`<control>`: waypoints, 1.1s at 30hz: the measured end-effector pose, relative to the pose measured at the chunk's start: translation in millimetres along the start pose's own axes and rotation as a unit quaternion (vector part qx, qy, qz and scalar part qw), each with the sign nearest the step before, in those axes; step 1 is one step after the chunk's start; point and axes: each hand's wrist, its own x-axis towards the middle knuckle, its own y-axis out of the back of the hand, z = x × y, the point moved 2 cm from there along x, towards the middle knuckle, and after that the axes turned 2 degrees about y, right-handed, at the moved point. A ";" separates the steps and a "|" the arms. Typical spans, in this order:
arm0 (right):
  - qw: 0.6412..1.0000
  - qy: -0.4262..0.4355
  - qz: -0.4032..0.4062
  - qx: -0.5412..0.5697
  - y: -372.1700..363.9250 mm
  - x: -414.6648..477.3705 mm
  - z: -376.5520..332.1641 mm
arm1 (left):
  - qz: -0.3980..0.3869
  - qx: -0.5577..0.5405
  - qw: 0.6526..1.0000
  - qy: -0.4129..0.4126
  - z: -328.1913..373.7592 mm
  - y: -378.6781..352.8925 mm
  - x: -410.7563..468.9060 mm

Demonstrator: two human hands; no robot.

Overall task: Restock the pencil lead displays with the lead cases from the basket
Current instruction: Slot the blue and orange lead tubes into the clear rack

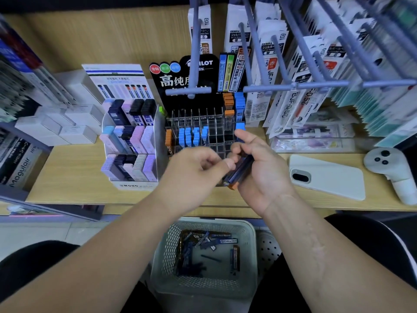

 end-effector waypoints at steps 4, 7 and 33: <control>0.999 0.041 -0.006 -0.016 -0.2 -4.3 -2.0 | -0.043 -0.172 0.978 0.110 -7.0 -7.4 -11.3; 0.996 0.063 -0.028 -0.049 -0.2 -5.5 -1.6 | -0.045 -0.232 0.961 0.141 -9.7 -10.8 -15.6; 0.902 0.199 -0.015 -0.384 35.9 -8.5 -32.0 | 0.062 -0.183 0.980 0.051 -12.9 -13.5 -7.1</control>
